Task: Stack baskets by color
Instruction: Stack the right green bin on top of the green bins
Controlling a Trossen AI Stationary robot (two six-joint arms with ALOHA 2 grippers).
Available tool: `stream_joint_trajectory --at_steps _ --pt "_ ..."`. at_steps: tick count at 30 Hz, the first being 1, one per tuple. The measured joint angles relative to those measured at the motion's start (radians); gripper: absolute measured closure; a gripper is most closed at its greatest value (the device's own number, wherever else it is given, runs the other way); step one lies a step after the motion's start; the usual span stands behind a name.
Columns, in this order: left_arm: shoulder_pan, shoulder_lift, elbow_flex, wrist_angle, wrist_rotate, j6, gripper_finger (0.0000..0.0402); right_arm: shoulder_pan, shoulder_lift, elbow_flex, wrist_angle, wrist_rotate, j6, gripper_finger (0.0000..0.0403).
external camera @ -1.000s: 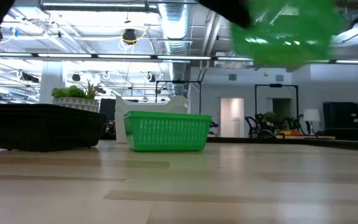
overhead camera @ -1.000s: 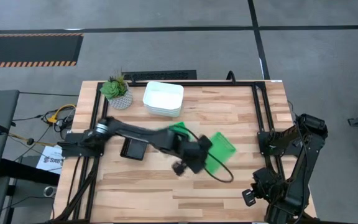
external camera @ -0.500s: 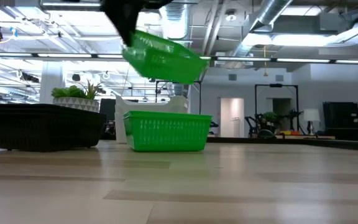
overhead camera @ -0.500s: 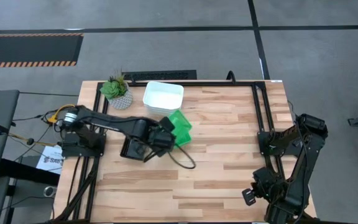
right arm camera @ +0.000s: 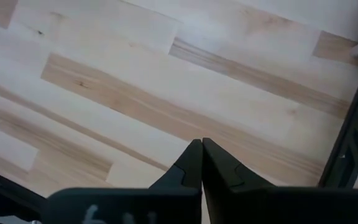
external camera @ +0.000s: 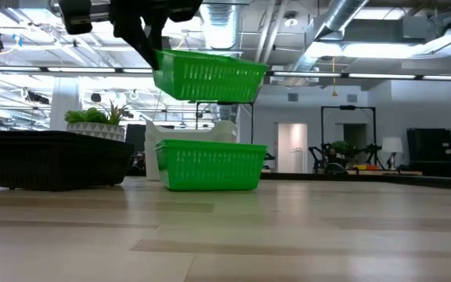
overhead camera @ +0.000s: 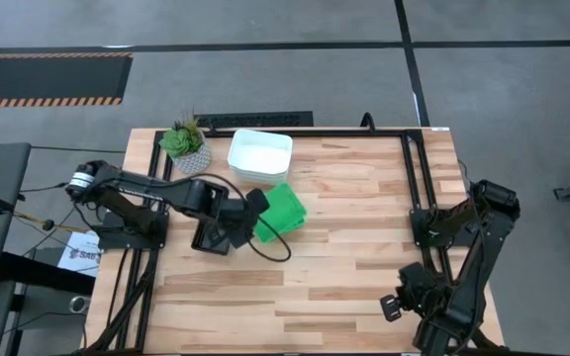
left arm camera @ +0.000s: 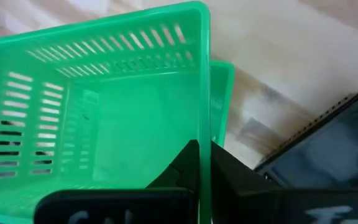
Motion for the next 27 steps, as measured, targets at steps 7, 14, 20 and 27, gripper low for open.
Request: stream_joint_trajectory --at_steps 7,14,20,27 --pt "0.083 0.028 -0.002 0.029 0.151 0.011 0.0401 -0.020 0.000 0.000 0.011 -0.001 0.000 0.0377" --pt "0.138 0.052 -0.002 0.048 0.241 0.007 0.0401 -0.019 0.000 0.000 0.036 -0.001 -0.003 0.0378" --pt "0.153 0.050 -0.072 0.102 0.275 0.004 0.0401 -0.019 0.000 0.000 0.043 -0.004 -0.003 0.0382" --pt "0.154 0.046 -0.149 0.132 0.263 0.036 0.0401 -0.024 0.000 0.000 0.044 -0.005 -0.003 0.0379"
